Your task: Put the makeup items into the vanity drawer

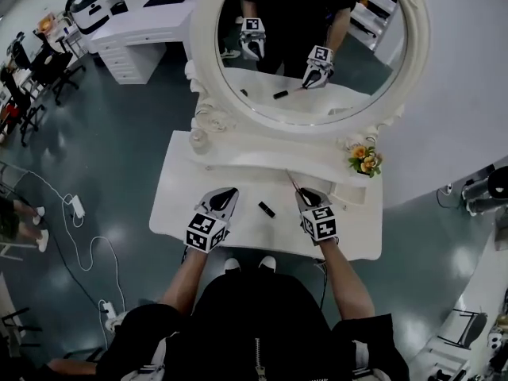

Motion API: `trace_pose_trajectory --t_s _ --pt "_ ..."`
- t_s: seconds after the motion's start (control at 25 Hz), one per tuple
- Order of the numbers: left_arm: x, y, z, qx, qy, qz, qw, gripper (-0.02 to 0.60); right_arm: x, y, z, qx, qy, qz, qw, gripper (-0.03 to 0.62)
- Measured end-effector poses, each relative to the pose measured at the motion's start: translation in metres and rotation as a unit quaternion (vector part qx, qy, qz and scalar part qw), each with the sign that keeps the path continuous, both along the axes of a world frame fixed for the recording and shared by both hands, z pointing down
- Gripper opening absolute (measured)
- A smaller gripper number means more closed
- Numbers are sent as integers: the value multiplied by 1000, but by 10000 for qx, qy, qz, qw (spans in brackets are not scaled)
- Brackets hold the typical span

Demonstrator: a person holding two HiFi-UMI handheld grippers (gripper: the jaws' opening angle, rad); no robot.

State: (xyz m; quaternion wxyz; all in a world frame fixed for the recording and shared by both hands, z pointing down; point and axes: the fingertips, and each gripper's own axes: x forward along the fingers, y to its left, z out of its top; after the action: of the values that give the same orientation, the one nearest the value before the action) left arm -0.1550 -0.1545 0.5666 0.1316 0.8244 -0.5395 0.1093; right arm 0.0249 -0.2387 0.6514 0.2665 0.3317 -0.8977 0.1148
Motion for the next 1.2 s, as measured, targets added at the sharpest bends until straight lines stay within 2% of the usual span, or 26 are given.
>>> trace_pose_trajectory --t_s 0.28,0.52,0.72,1.0,1.2 --pt "37 -21 2 19 33 547 9985 21 52 -10 -15 207 -19 644 9977 61" --pt "82 -36 5 -30 77 1127 9936 21 123 3 -7 75 16 1417 9899 61" --pt "109 -42 7 -56 98 1476 9890 21 172 15 1 -21 250 1749 9843 61" --pt "109 -42 16 -188 106 1494 9885 21 211 10 25 -423 699 1942 9775 63" --pt "90 -45 19 -220 66 1265 9917 21 220 -5 49 -944 1156 1767 9729 62"
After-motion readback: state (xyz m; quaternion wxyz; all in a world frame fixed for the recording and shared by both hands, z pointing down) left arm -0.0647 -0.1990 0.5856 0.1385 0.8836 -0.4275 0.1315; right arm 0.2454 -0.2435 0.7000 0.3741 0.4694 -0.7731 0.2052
